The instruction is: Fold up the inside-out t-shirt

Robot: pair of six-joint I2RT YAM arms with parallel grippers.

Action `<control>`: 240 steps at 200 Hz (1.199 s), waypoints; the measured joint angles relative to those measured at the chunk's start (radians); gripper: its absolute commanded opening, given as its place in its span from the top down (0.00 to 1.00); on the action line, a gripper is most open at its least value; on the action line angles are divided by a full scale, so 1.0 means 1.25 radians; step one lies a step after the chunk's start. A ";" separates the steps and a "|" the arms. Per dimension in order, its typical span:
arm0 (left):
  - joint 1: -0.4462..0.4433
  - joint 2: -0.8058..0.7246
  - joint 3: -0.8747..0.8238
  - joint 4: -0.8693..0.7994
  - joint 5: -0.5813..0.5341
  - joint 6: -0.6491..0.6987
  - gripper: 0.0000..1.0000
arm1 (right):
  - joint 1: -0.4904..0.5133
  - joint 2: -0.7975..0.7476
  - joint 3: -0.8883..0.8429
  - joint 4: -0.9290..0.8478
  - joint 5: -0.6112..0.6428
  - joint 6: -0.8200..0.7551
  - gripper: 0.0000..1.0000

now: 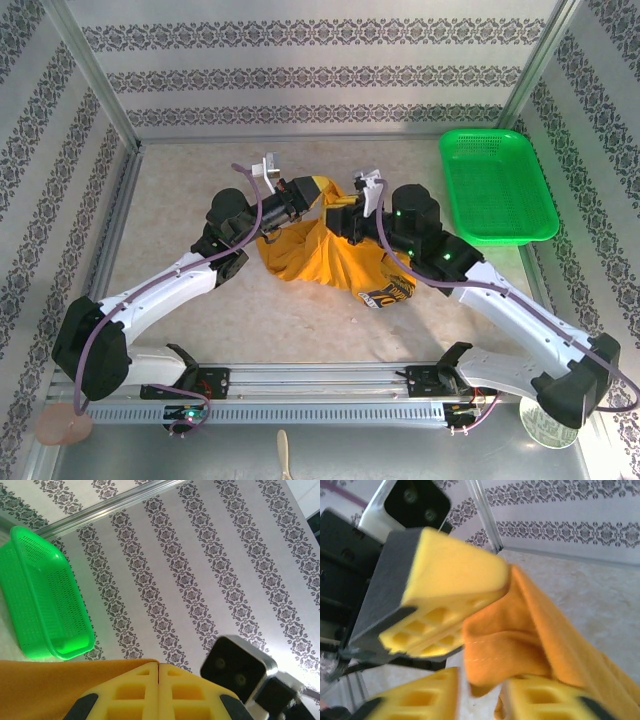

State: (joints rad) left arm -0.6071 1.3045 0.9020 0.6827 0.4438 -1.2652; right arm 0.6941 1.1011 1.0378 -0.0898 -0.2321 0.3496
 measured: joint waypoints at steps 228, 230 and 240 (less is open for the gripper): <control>-0.259 0.023 0.019 -0.367 -0.356 0.561 0.32 | -0.172 0.021 0.139 -0.110 -0.182 0.144 1.00; -0.262 0.031 0.022 -0.368 -0.364 0.564 0.32 | -0.172 0.021 0.138 -0.109 -0.182 0.144 1.00; -0.269 0.065 0.033 -0.371 -0.394 0.575 0.32 | -0.172 0.020 0.130 -0.103 -0.180 0.147 1.00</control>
State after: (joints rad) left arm -0.9436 1.3861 0.9432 0.2184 -0.0483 -0.5465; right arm 0.4793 1.1255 1.2007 -0.2192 -0.4576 0.5335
